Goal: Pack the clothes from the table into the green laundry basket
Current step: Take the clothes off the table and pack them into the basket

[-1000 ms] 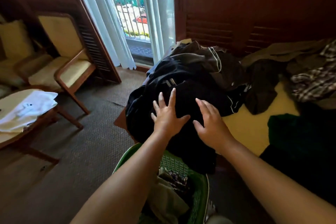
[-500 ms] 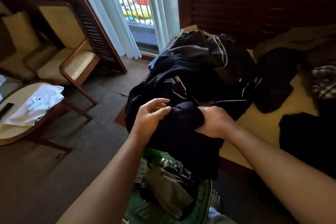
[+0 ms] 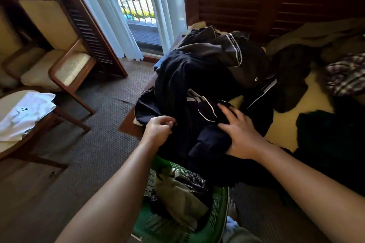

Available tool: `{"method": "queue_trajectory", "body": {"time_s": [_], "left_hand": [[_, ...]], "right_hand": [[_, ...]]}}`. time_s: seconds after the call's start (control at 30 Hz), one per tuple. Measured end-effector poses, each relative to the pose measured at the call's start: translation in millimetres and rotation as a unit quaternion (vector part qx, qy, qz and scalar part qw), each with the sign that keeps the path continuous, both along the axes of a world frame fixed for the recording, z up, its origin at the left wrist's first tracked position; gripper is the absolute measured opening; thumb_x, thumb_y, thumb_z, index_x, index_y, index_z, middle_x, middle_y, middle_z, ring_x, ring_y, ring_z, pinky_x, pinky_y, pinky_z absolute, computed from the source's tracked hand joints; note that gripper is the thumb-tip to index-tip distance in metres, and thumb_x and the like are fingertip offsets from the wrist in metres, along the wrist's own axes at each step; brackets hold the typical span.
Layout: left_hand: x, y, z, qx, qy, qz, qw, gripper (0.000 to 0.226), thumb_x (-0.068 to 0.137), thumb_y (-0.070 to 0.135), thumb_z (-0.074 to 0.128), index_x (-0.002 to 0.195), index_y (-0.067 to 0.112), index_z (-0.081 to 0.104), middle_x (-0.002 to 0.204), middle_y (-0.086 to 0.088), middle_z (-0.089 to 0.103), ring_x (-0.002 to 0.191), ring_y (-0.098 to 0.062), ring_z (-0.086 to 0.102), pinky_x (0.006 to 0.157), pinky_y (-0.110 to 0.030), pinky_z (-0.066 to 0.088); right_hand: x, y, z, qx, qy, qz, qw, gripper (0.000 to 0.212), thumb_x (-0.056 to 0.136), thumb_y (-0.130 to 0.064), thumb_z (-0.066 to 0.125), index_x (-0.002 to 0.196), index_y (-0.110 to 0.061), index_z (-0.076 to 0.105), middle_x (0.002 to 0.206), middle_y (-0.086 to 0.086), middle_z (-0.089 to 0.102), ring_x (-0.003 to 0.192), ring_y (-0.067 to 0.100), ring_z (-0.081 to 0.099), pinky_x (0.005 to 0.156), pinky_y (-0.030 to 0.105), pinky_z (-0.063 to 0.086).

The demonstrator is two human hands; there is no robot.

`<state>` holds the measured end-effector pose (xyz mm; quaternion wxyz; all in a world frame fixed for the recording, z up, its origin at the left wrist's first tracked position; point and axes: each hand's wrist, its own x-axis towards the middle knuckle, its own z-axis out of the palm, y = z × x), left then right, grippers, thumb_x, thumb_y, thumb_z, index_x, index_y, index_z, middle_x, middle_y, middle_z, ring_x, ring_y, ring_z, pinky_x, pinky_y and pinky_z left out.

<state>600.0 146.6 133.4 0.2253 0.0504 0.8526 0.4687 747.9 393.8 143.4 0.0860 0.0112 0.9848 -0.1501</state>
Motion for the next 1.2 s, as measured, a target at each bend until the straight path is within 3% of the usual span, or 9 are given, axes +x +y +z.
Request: {"method": "queue_trajectory", "body": {"time_s": [0.13, 0.23, 0.33, 0.5, 0.7, 0.77, 0.9, 1.07, 1.2], "left_hand": [[21.3, -3.6, 39.3, 0.110, -0.015, -0.131, 0.985, 0.023, 0.083, -0.003, 0.063, 0.077, 0.013, 0.079, 0.062, -0.009, 0.056, 0.059, -0.017, 0.045, 0.058, -0.024, 0.035], [15.6, -1.5, 52.1, 0.180, 0.074, -0.082, 0.977, 0.005, 0.088, 0.012, 0.077, 0.091, 0.009, 0.078, 0.082, -0.005, 0.063, 0.068, -0.014, 0.058, 0.067, -0.030, 0.049], [-7.6, 11.9, 45.8, 0.025, 0.255, 0.015, 0.967, 0.049, 0.088, 0.027, 0.079, 0.134, 0.031, 0.062, 0.137, -0.004, 0.049, 0.121, -0.021, 0.057, 0.110, -0.050, 0.046], [-45.3, 46.5, 27.6, -0.094, 0.118, -0.020, 0.988, 0.110, 0.083, 0.064, 0.074, 0.152, 0.064, -0.012, 0.171, -0.004, -0.019, 0.158, -0.038, -0.003, 0.117, -0.073, 0.013], [-45.2, 58.2, 8.4, -0.029, 0.138, -0.033, 0.989, 0.032, 0.095, 0.022, 0.070, 0.125, 0.032, 0.069, 0.105, 0.003, 0.075, 0.104, -0.016, 0.071, 0.095, -0.029, 0.053], [-29.0, 49.6, 14.2, 0.017, 0.137, -0.033, 0.990, 0.015, 0.097, 0.020, 0.067, 0.109, 0.024, 0.073, 0.095, 0.004, 0.075, 0.093, -0.012, 0.071, 0.090, -0.031, 0.055], [22.0, 17.6, 21.8, 0.090, 0.093, -0.078, 0.989, 0.011, 0.096, 0.023, 0.065, 0.103, 0.027, 0.071, 0.095, -0.002, 0.076, 0.097, -0.024, 0.073, 0.089, -0.044, 0.058], [77.0, -26.7, 19.8, 0.098, 0.012, -0.174, 0.980, 0.012, 0.096, 0.024, 0.064, 0.104, 0.023, 0.074, 0.092, -0.013, 0.076, 0.090, -0.040, 0.073, 0.080, -0.061, 0.060], [98.6, -39.1, 21.8, 0.130, 0.098, -0.127, 0.978, 0.004, 0.099, 0.021, 0.068, 0.098, 0.021, 0.071, 0.088, -0.001, 0.075, 0.082, -0.014, 0.073, 0.076, -0.036, 0.060]], "right_hand": [[-10.5, -23.1, -1.1, 0.023, -0.001, 0.080, 0.996, 0.072, 0.070, -0.073, 0.054, 0.130, -0.033, 0.060, 0.169, -0.002, 0.005, 0.154, 0.024, -0.017, 0.118, 0.067, -0.004], [-8.1, -37.2, 6.0, -0.061, -0.018, 0.047, 0.997, 0.062, 0.070, -0.064, 0.052, 0.121, -0.030, 0.063, 0.128, -0.012, 0.064, 0.137, 0.016, 0.048, 0.121, 0.057, 0.016], [5.2, -39.5, 11.7, -0.092, -0.010, -0.025, 0.995, 0.064, 0.066, -0.060, 0.067, 0.120, -0.028, 0.057, 0.101, -0.003, 0.072, 0.098, 0.023, 0.069, 0.086, 0.045, 0.055], [22.0, -17.4, 1.3, -0.064, 0.014, -0.134, 0.989, 0.106, 0.065, -0.065, 0.075, 0.151, -0.040, 0.019, 0.119, 0.001, 0.064, 0.099, 0.028, 0.068, 0.076, 0.043, 0.057], [13.4, 5.1, -8.8, 0.048, -0.087, -0.092, 0.991, 0.114, 0.065, -0.076, 0.070, 0.152, -0.057, -0.002, 0.166, -0.007, -0.009, 0.149, 0.039, 0.006, 0.104, 0.075, 0.028], [9.6, 4.6, -13.5, -0.005, -0.109, -0.084, 0.990, 0.098, 0.065, -0.079, 0.062, 0.150, -0.056, 0.020, 0.167, -0.013, 0.003, 0.153, 0.035, 0.001, 0.106, 0.078, 0.020], [24.1, -14.9, -14.4, -0.214, 0.044, -0.178, 0.959, 0.041, 0.076, -0.042, 0.074, 0.113, -0.050, 0.059, 0.116, -0.010, 0.069, 0.113, 0.023, 0.065, 0.092, 0.041, 0.054], [66.1, -52.6, -9.8, -0.294, 0.115, -0.316, 0.895, 0.027, 0.073, -0.026, 0.072, 0.099, -0.028, 0.066, 0.088, -0.010, 0.073, 0.087, 0.015, 0.069, 0.076, 0.043, 0.057], [112.0, -90.5, -5.8, -0.402, 0.073, -0.353, 0.842, 0.034, 0.063, 0.003, 0.080, 0.081, -0.023, 0.070, 0.081, -0.006, 0.074, 0.084, 0.018, 0.070, 0.071, 0.041, 0.056]]}}
